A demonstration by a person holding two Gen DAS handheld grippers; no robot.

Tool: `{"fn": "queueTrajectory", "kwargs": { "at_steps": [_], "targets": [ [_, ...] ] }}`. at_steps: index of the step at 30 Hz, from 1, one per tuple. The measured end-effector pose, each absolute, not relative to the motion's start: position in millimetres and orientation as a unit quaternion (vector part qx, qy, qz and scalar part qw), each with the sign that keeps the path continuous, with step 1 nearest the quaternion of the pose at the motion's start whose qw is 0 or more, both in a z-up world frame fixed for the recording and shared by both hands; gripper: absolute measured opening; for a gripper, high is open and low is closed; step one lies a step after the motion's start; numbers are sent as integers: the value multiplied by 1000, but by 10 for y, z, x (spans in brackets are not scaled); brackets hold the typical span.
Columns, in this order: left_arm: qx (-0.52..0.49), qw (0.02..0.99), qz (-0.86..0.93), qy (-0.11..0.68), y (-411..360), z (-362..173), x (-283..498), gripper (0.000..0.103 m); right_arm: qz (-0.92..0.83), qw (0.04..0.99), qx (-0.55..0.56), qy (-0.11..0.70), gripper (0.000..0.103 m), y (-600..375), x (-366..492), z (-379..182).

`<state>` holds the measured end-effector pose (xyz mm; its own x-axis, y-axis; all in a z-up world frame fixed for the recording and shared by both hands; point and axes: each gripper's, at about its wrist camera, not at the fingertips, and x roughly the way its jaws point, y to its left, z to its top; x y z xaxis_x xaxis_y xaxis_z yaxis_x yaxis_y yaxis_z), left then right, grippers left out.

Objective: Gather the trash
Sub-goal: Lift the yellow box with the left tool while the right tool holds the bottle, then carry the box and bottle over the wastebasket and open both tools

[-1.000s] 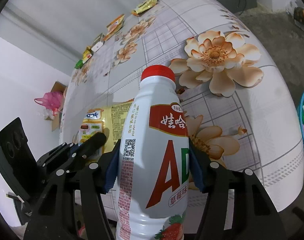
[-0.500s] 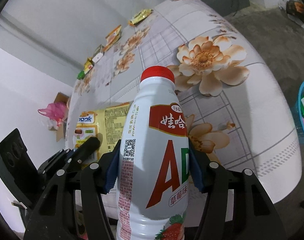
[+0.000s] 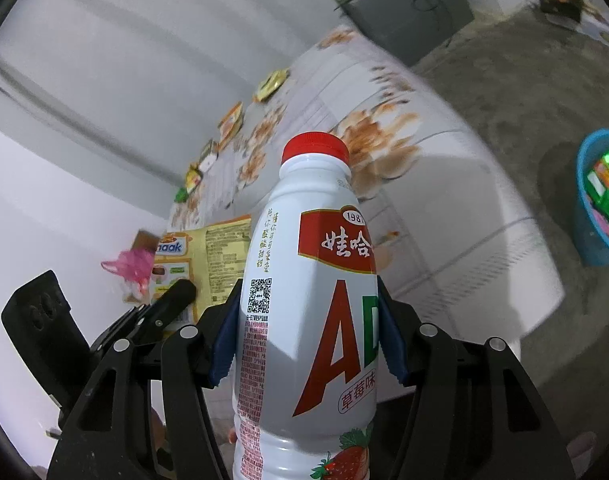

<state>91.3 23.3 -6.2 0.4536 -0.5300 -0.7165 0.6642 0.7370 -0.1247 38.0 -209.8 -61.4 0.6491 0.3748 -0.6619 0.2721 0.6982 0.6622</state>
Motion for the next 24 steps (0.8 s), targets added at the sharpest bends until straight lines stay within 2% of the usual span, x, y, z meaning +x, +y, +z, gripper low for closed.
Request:
{"fn": "queueTrajectory", "kwargs": {
  "at_steps": [16, 24],
  "targets": [
    [147, 815, -434, 354, -938, 230, 673, 4, -52, 818, 475, 321, 56, -3051, -585, -625],
    [175, 780, -474, 370, -1755, 134, 585, 4, -113, 795, 520, 290, 56, -3533, -983, -900]
  ]
}}
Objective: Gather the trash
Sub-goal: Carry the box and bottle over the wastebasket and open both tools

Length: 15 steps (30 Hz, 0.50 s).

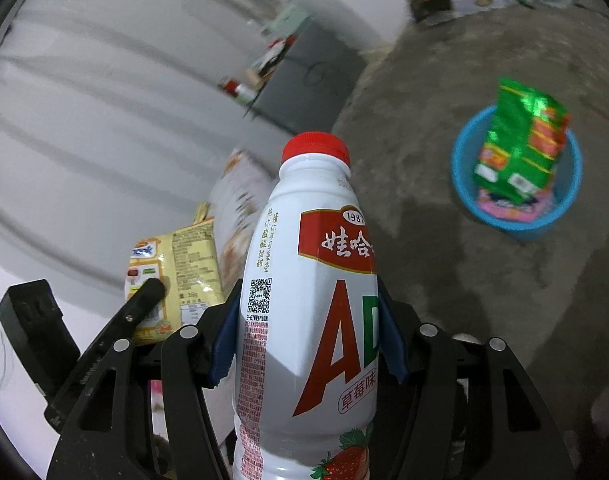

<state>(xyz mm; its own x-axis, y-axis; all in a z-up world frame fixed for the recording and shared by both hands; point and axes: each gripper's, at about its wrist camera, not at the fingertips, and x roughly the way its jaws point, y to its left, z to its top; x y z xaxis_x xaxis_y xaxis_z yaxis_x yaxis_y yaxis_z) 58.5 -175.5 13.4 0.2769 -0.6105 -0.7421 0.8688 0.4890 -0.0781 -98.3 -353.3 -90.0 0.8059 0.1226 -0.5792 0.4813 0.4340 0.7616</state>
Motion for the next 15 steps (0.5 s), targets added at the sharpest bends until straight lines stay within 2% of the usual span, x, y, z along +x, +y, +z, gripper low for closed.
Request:
{"fn": "queueTrajectory", "kwargs": {
  "at_steps": [11, 15],
  "targets": [
    [225, 702, -504, 450, -3213, -572, 638, 5, -222, 719, 603, 267, 56, -4241, -1595, -1631],
    [242, 678, -512, 469, -3735, -861, 672, 5, -247, 691, 623, 271, 56, -4427, -1572, -1902]
  ]
}}
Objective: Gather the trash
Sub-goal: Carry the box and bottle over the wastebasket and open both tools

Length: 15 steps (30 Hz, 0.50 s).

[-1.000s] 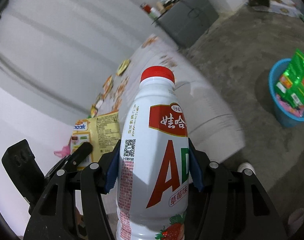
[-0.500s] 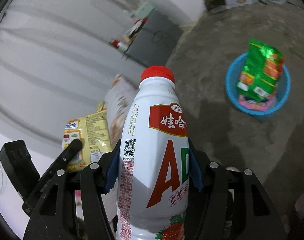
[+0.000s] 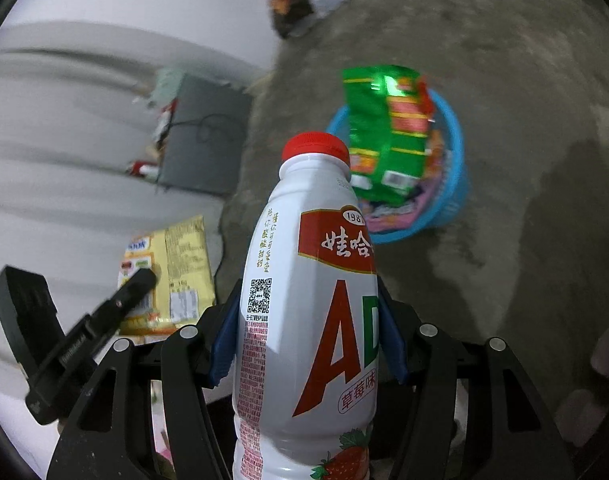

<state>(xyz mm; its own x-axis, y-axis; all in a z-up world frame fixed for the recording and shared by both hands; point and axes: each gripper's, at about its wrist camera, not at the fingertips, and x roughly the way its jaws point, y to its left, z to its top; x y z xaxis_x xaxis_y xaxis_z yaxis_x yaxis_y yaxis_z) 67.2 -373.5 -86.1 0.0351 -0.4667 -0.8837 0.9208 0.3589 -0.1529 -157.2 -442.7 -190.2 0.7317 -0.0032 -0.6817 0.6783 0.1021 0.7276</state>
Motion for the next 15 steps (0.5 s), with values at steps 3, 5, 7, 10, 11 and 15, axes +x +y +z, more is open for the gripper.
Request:
{"fn": "queueTrajectory", "kwargs": {
  "at_steps": [3, 5, 7, 10, 11, 15],
  "targets": [
    [250, 663, -519, 478, -4098, -1036, 704, 5, -260, 680, 629, 271, 56, -4544, -1560, -2027],
    [258, 653, -524, 482, -4348, -1153, 723, 5, -269, 674, 632, 272, 56, -4642, -1540, -2094],
    [258, 649, -525, 486, -4560, -1266, 753, 9, -277, 673, 630, 271, 56, -4737, -1520, -2131],
    [245, 658, -520, 486, -4812, -1426, 831, 45, -287, 668, 630, 273, 56, -4853, -1512, -2198],
    [237, 663, -518, 486, -4882, -1478, 870, 58, -289, 668, 629, 274, 56, -4876, -1511, -2213],
    [231, 675, -488, 503, -5035, -1707, 987, 65, -296, 663, 626, 284, 56, -4908, -1523, -2269]
  ]
}}
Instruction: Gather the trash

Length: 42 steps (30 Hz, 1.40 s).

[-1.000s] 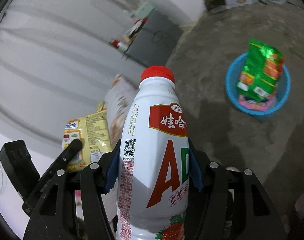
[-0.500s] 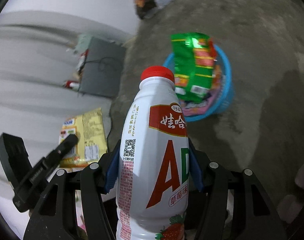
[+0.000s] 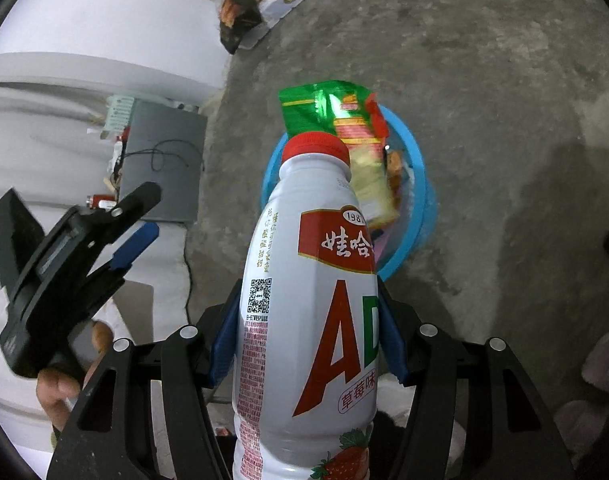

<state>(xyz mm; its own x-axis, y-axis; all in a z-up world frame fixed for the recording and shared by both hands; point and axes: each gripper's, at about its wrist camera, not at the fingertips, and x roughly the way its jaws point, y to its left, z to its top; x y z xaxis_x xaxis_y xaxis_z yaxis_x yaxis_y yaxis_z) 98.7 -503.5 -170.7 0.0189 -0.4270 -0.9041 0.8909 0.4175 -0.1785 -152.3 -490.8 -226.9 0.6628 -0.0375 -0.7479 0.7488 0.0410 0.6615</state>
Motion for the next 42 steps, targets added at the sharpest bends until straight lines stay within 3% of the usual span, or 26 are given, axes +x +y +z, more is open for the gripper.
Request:
{"fn": "queueTrajectory", "kwargs": {
  "at_steps": [6, 12, 15, 17, 21, 28, 35, 42],
  "targets": [
    [225, 673, -485, 512, -4877, -1632, 1058, 65, -306, 675, 604, 292, 56, -4983, -1460, -2242],
    [214, 688, -500, 482, -4440, -1028, 1130, 72, -279, 707, 574, 305, 59, -5321, -924, -2219],
    [216, 699, -500, 463, -4121, -740, 1131, 77, -297, 696, 565, 328, 77, -5493, -720, -2456],
    [212, 703, -500, 459, -3853, -579, 1135, 80, -327, 669, 568, 351, 75, -5507, -741, -2603],
    [191, 717, -498, 450, -3268, -347, 1162, 85, -318, 669, 596, 310, 73, -5187, -1033, -2568],
    [153, 745, -472, 446, -2401, -218, 1163, 86, -332, 695, 560, 305, 73, -4596, -1417, -2142],
    [120, 772, -454, 428, -1789, -25, 1039, 92, -322, 761, 463, 320, 73, -4212, -1092, -1434],
    [93, 830, -394, 383, -1183, 225, 878, 97, -284, 853, 310, 310, 90, -3488, -641, -588]
  ]
}}
